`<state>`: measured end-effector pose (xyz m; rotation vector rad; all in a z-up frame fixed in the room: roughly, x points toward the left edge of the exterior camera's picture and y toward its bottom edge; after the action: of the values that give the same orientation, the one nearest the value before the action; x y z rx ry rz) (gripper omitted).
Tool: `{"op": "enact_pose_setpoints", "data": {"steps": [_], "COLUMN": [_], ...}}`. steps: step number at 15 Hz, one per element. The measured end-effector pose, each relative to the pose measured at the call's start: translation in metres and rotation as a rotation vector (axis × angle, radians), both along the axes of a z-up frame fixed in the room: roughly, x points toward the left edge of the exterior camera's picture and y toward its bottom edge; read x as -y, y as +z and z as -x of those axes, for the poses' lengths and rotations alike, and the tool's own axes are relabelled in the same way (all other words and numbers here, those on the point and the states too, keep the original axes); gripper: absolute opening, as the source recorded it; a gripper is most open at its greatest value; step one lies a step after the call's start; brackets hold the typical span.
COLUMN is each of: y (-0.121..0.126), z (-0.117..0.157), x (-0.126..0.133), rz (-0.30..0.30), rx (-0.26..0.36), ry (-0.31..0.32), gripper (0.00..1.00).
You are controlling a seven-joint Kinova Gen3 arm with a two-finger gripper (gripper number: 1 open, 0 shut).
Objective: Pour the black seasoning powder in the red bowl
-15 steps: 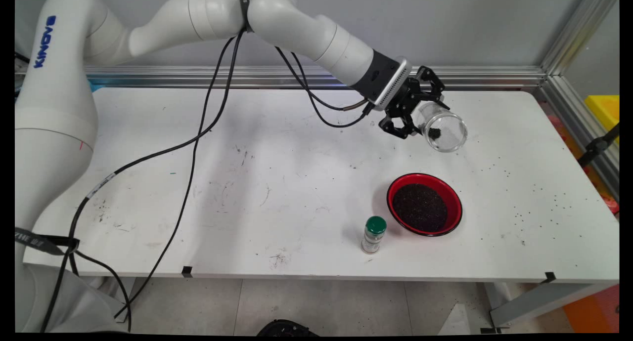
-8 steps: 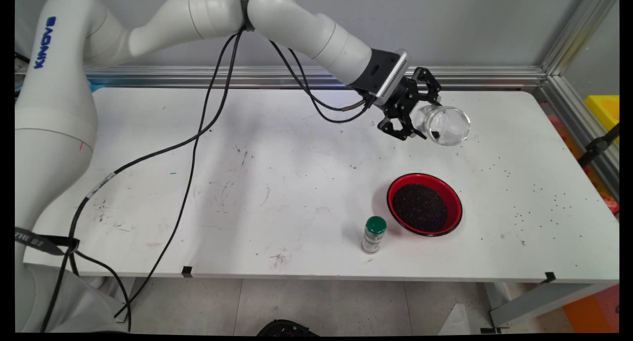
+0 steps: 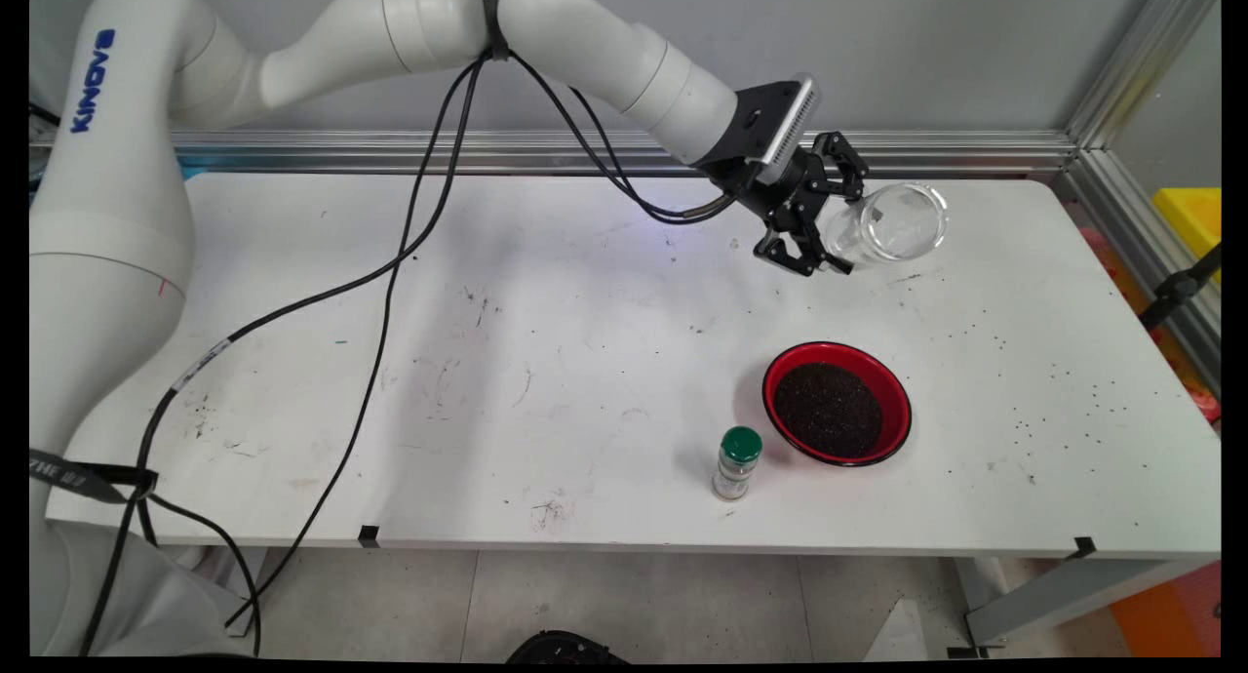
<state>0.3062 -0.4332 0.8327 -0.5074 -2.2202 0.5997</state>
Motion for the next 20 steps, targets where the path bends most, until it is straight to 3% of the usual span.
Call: {"op": "enact_pose_setpoints", "data": {"steps": [11,20], "y": [-0.012,-0.040], "z": [0.005,0.004], "x": [0.022,0.041], "rz": [-0.212,-0.386], "rx": [-0.103,-0.184], "ry": [0.143,0.248], "gripper": [0.00,0.00]}}
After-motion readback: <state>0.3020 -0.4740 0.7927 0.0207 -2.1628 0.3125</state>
